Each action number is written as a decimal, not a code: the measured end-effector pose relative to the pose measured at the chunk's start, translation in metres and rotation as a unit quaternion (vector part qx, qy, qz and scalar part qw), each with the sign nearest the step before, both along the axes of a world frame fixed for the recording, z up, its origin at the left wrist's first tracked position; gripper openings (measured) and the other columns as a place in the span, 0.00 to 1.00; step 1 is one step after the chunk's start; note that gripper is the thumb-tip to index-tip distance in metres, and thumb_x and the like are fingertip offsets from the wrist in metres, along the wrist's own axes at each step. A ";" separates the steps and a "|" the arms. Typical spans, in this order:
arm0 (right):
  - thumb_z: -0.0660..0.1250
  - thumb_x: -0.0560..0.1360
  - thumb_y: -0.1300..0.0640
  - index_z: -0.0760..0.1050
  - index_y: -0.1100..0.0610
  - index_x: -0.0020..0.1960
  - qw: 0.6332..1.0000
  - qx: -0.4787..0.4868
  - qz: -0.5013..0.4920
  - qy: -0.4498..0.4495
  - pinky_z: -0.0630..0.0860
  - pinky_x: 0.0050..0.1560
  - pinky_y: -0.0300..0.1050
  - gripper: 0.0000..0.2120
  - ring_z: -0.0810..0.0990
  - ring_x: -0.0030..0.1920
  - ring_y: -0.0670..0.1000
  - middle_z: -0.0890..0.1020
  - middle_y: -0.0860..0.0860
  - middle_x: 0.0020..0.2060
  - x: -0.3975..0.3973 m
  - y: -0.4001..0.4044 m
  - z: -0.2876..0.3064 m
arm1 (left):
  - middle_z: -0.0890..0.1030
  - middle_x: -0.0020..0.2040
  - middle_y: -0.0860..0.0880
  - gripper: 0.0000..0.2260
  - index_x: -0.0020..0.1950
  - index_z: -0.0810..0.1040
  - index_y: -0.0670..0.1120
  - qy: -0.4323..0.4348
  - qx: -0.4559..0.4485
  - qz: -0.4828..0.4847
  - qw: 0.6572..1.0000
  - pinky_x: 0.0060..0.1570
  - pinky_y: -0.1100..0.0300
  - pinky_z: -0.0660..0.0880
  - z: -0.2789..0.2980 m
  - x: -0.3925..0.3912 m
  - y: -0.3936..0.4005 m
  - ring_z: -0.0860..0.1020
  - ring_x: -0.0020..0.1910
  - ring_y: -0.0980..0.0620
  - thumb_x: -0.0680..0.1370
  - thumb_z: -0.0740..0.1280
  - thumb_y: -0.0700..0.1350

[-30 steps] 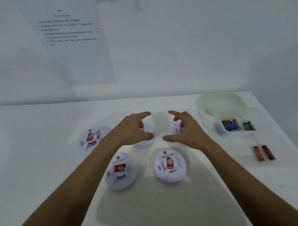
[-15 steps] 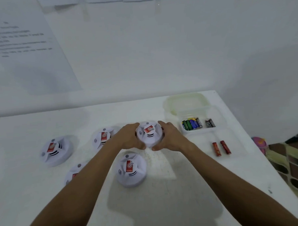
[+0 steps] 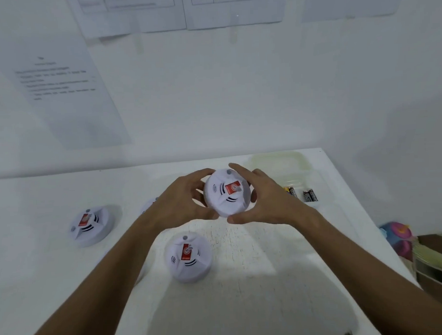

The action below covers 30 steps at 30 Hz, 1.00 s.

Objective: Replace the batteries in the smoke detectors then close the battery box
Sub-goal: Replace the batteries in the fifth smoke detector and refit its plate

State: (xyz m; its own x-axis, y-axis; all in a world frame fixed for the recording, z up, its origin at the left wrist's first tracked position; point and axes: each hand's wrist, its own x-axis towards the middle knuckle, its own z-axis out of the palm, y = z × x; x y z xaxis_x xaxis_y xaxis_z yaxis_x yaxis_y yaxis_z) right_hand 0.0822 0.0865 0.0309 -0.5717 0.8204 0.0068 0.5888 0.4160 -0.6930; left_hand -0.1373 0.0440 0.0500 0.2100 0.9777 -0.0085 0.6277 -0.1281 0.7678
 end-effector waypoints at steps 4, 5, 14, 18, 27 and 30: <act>0.81 0.63 0.43 0.51 0.43 0.78 0.999 0.012 0.027 -0.030 0.73 0.44 0.26 0.54 0.76 0.40 0.36 0.72 0.39 0.60 0.012 -0.007 0.010 | 0.82 0.52 0.58 0.42 0.74 0.64 0.56 0.003 0.007 -0.018 1.000 0.46 0.66 0.75 0.015 0.014 -0.009 0.81 0.47 0.59 0.64 0.81 0.45; 0.82 0.62 0.43 0.53 0.40 0.75 1.000 0.008 0.016 -0.011 0.77 0.44 0.28 0.52 0.79 0.39 0.37 0.74 0.39 0.57 0.015 -0.009 0.010 | 0.83 0.52 0.58 0.42 0.75 0.63 0.55 -0.006 0.009 -0.015 1.000 0.48 0.64 0.75 0.017 0.017 -0.011 0.81 0.48 0.58 0.65 0.80 0.45; 0.79 0.62 0.63 0.58 0.42 0.69 0.979 -0.119 0.003 0.167 0.79 0.42 0.44 0.45 0.78 0.44 0.50 0.76 0.56 0.53 0.043 -0.031 0.007 | 0.79 0.60 0.58 0.33 0.71 0.69 0.56 -0.088 -0.006 -0.028 0.996 0.52 0.60 0.78 0.010 0.031 -0.032 0.79 0.56 0.57 0.70 0.77 0.42; 0.79 0.61 0.68 0.61 0.44 0.72 0.952 -0.161 0.024 0.261 0.81 0.54 0.61 0.47 0.78 0.57 0.62 0.75 0.54 0.61 0.051 -0.035 0.006 | 0.74 0.63 0.62 0.41 0.72 0.63 0.65 -0.014 -0.004 -0.044 0.999 0.55 0.64 0.76 0.007 0.037 -0.032 0.75 0.59 0.64 0.65 0.80 0.52; 0.80 0.63 0.72 0.59 0.45 0.75 0.962 -0.125 0.041 0.241 0.79 0.58 0.44 0.50 0.73 0.67 0.46 0.72 0.42 0.66 0.058 -0.041 0.004 | 0.80 0.57 0.60 0.37 0.70 0.70 0.59 -0.032 0.020 -0.033 0.999 0.50 0.59 0.80 0.008 0.043 -0.035 0.79 0.53 0.61 0.63 0.81 0.53; 0.82 0.62 0.68 0.57 0.45 0.75 0.973 -0.091 0.031 0.208 0.76 0.59 0.36 0.52 0.72 0.67 0.40 0.71 0.39 0.66 0.057 -0.043 0.000 | 0.79 0.56 0.61 0.37 0.68 0.71 0.61 -0.009 0.021 -0.023 0.999 0.49 0.61 0.80 0.008 0.042 -0.034 0.79 0.51 0.62 0.61 0.81 0.55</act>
